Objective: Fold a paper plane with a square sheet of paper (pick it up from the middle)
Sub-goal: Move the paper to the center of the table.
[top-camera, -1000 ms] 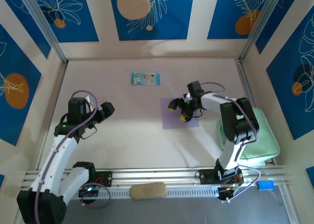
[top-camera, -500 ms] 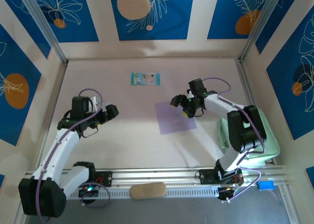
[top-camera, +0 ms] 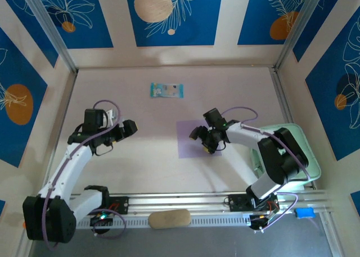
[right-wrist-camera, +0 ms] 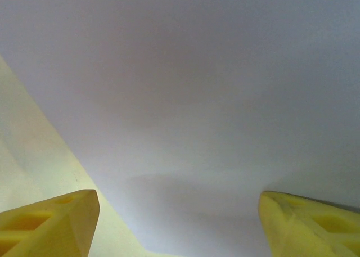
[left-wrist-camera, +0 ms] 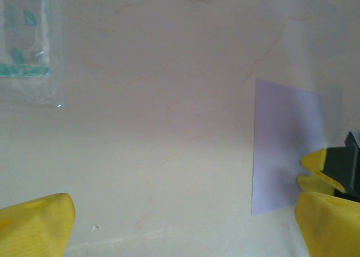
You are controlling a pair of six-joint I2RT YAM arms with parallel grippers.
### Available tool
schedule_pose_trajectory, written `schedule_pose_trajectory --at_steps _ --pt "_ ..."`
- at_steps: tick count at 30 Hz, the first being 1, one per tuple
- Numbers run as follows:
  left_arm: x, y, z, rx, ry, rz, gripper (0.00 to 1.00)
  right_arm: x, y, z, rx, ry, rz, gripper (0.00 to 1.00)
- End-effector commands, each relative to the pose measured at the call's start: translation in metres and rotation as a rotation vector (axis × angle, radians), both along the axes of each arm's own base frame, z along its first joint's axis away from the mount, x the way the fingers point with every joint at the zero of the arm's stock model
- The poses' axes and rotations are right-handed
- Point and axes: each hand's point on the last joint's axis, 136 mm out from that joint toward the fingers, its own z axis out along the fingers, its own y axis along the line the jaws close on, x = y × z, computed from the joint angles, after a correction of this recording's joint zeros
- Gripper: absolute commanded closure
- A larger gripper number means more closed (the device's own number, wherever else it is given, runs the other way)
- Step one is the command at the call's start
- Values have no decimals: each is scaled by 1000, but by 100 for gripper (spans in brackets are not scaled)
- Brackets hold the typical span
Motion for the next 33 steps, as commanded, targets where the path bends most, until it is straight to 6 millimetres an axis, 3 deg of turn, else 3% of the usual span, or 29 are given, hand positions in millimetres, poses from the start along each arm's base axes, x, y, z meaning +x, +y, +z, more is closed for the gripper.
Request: schedule_pose_trajectory --at_steps 1,4,12,24,33 --pt "11 4 7 44 -18 -18 0 -24 2 -17 -52 96 -148 23" --pt "11 -2 4 27 -11 -59 0 -19 15 -7 -86 36 -138 23" --pt "0 -9 22 -5 -58 -103 0 -12 30 14 -94 -53 -3 22" --pt "-5 -9 10 -23 0 -84 0 -15 9 4 -214 -106 -62 21" --pt "-8 -11 24 -34 -50 -100 0 -25 8 1 -228 -129 -29 20"
